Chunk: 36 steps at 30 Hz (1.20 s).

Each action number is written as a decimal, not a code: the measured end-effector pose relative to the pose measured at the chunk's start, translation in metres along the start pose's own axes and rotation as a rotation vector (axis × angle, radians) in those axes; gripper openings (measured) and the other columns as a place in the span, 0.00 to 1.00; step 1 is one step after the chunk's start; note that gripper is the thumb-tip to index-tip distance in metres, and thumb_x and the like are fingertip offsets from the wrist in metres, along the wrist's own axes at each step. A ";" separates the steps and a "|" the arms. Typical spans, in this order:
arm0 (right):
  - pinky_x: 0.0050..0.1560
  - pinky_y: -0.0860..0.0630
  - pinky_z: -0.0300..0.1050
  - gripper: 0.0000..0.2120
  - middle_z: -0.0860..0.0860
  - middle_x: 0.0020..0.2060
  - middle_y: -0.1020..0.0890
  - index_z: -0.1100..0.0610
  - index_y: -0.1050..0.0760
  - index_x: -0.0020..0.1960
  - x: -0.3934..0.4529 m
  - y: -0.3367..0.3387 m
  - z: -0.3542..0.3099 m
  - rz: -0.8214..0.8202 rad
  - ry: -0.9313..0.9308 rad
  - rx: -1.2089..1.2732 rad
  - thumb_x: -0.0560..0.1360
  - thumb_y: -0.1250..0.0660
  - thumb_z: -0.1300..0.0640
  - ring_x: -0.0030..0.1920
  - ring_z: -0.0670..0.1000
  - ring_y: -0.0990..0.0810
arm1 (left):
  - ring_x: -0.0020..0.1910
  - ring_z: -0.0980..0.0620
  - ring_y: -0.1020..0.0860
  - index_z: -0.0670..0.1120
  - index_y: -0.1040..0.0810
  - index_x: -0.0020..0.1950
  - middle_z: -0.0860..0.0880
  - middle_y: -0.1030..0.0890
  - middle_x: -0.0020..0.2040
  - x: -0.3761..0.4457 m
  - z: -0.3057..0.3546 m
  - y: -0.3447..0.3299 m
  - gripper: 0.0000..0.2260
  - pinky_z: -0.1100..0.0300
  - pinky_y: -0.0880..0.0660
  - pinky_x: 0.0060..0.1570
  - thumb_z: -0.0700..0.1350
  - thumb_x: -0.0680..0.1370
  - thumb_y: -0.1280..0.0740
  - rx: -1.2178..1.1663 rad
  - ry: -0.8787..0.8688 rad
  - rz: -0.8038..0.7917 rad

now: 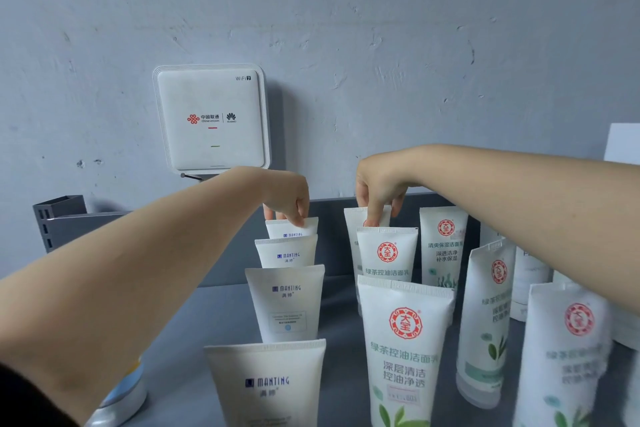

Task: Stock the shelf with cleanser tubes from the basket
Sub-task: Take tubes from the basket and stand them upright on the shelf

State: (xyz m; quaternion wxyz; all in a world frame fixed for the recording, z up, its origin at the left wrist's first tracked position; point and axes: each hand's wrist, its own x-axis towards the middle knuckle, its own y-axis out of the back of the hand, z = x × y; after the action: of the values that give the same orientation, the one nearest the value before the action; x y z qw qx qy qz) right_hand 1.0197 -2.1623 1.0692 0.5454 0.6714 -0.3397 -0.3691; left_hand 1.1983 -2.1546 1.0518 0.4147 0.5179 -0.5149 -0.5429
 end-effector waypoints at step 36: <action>0.48 0.23 0.38 0.07 0.38 0.28 0.18 0.50 0.19 0.44 -0.141 -0.004 0.062 -0.044 0.153 -0.012 0.69 0.27 0.61 0.32 0.37 0.21 | 0.42 0.53 0.16 0.48 0.16 0.46 0.53 0.14 0.41 -0.158 0.128 0.000 0.07 0.57 0.21 0.50 0.46 0.69 0.25 -0.212 -0.332 -0.003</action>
State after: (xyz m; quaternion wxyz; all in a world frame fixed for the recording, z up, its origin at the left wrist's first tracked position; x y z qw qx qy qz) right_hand 0.8956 -2.0703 1.0751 0.5656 0.7017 -0.2799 -0.3307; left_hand 1.0906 -1.9827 1.0646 0.3753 0.3755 -0.5152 -0.6728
